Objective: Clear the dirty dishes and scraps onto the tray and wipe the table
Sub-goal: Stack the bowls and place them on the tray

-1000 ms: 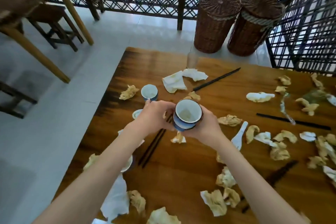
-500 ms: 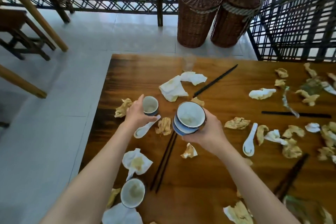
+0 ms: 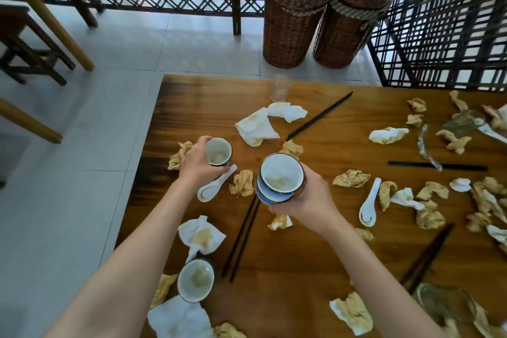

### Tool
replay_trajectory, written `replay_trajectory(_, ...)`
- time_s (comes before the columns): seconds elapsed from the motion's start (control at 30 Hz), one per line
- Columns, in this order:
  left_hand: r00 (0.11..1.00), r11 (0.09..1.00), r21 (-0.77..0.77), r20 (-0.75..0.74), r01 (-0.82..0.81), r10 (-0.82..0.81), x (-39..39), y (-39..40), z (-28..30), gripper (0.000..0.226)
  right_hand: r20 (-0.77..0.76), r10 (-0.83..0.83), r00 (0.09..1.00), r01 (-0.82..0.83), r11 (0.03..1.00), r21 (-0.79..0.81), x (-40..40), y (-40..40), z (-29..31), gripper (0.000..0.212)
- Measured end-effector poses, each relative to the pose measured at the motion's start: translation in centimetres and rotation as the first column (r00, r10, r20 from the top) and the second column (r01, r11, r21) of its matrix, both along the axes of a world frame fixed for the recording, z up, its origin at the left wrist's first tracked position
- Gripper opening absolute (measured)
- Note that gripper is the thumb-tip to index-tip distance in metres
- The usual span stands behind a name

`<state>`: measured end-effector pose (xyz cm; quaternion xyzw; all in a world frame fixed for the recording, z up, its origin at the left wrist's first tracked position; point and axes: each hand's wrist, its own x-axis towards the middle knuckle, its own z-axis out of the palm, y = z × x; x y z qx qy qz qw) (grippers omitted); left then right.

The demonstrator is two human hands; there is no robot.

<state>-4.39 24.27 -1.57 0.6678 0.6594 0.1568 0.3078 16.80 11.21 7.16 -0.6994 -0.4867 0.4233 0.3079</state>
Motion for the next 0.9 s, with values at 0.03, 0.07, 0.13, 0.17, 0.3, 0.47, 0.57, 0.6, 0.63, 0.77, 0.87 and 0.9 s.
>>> replay_trajectory(0.03,1.0,1.0,0.024,0.009,-0.004,0.004,-0.2,-0.5,0.5,0.078,-0.003,0.006,1.0,-0.006,1.0,0.005,0.0,-0.4,0.2,0.074)
replay_trajectory(0.07,1.0,0.999,0.047,0.013,-0.007,0.006,-0.4,-1.0,1.0,0.077,-0.004,0.014,1.0,-0.014,1.0,0.01,0.0,-0.9,0.3,0.073)
replay_trajectory(0.13,1.0,0.997,0.077,0.009,-0.008,0.008,-0.8,-2.6,2.2,0.076,-0.002,0.041,0.999,-0.041,0.999,0.014,-0.1,-2.0,0.9,0.072)
replay_trajectory(0.17,1.0,0.996,0.086,0.0,-0.006,0.006,-1.1,-3.5,2.7,0.076,-0.001,0.055,0.998,-0.055,0.998,0.016,-0.1,-2.6,1.1,0.071)
replay_trajectory(0.3,0.999,0.995,0.098,-0.011,-0.029,0.031,-2.3,-8.1,4.6,0.077,-0.005,0.104,0.995,-0.104,0.994,0.023,-0.2,-5.5,1.9,0.072)
replay_trajectory(0.47,0.996,0.994,0.067,-0.019,-0.082,0.084,-4.0,-14.9,5.6,0.073,0.016,0.18,0.984,-0.18,0.983,0.024,-0.5,-9.6,2.3,0.069)
replay_trajectory(0.57,0.994,0.993,0.049,-0.038,-0.104,0.106,-5.0,-18.2,5.6,0.074,0.007,0.211,0.978,-0.211,0.977,0.013,-0.8,-11.9,2.0,0.071)
replay_trajectory(0.6,0.993,0.993,0.04,-0.042,-0.108,0.109,-5.4,-19.2,5.5,0.074,0.004,0.217,0.976,-0.217,0.976,-0.002,-0.9,-12.5,1.9,0.075)
replay_trajectory(0.63,0.993,0.993,0.033,-0.046,-0.11,0.111,-5.7,-19.9,5.4,0.074,0.003,0.218,0.976,-0.218,0.976,-0.019,-1.2,-13.2,1.8,0.082)
replay_trajectory(0.77,0.994,0.996,-0.007,-0.05,-0.093,0.092,-6.9,-21.8,4.6,0.073,-0.009,0.194,0.981,-0.194,0.98,-0.03,-2.0,-15.2,1.5,0.082)
replay_trajectory(0.87,0.997,0.998,-0.041,-0.06,-0.054,0.052,-7.4,-22.1,4.1,0.077,-0.025,0.176,0.984,-0.177,0.984,-0.036,-2.6,-16.0,1.5,0.082)
replay_trajectory(0.9,0.998,0.998,-0.053,-0.057,-0.044,0.041,-7.5,-22.0,4.0,0.078,-0.028,0.164,0.986,-0.165,0.986,-0.034,-2.8,-16.2,1.5,0.081)
